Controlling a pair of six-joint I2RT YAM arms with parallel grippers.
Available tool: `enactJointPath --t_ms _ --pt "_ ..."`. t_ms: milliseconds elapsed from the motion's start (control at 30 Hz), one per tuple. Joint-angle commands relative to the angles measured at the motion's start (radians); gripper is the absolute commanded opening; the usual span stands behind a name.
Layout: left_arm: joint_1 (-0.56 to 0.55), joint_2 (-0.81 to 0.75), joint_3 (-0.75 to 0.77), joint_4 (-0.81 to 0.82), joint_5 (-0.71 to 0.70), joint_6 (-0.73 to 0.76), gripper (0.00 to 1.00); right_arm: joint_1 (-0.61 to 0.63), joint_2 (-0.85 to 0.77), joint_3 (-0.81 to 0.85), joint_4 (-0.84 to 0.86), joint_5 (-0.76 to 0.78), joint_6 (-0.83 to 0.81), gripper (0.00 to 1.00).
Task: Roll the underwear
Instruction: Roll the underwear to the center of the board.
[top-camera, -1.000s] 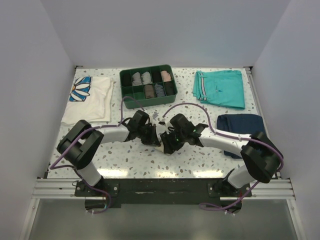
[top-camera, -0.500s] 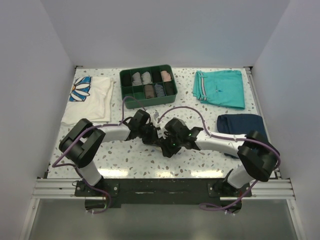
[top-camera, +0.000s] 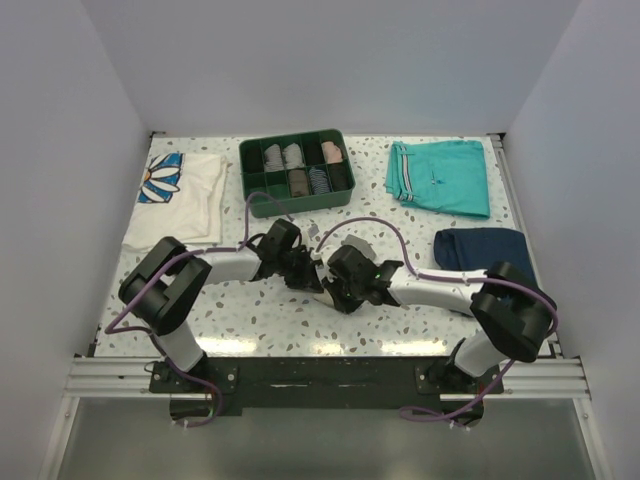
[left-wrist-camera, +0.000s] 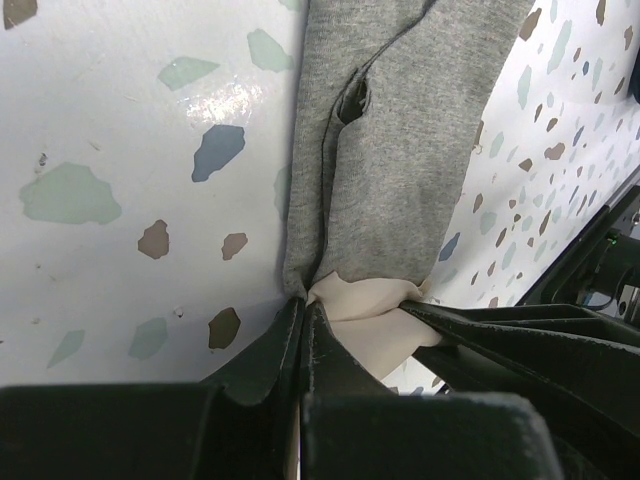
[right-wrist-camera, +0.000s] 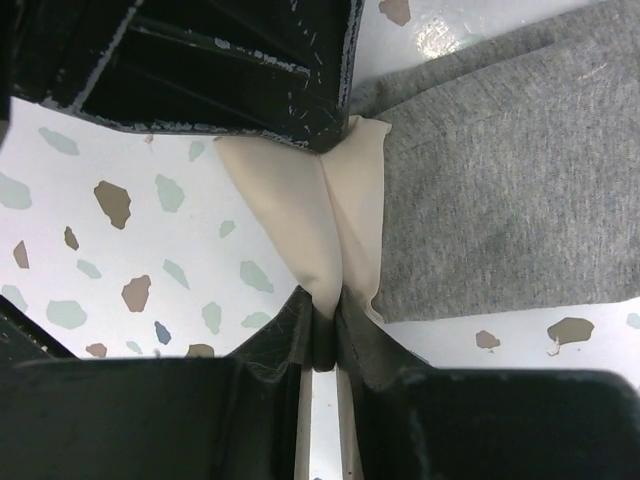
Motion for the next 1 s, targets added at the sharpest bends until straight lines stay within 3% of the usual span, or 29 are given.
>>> enactJointPath --t_ms 0,233,333,433,667,967 --pt "-0.010 0.024 -0.021 -0.092 -0.065 0.049 0.05 0.003 0.000 -0.042 0.062 -0.023 0.045 0.07" --pt "0.016 -0.093 -0.030 -0.106 -0.143 0.019 0.46 -0.004 -0.030 -0.103 0.192 -0.185 0.140 0.03" --pt "0.062 -0.166 -0.045 -0.121 -0.179 0.009 0.55 -0.027 -0.030 -0.126 0.249 -0.257 0.180 0.03" --pt "0.111 -0.249 -0.076 -0.129 -0.205 0.004 0.61 -0.056 -0.036 -0.150 0.314 -0.322 0.214 0.03" --pt "0.165 -0.392 -0.147 -0.120 -0.208 0.006 0.63 -0.195 -0.040 -0.241 0.531 -0.558 0.362 0.03" --pt "0.163 -0.383 -0.279 0.159 0.049 0.018 0.65 -0.330 0.095 -0.279 0.749 -0.725 0.540 0.04"
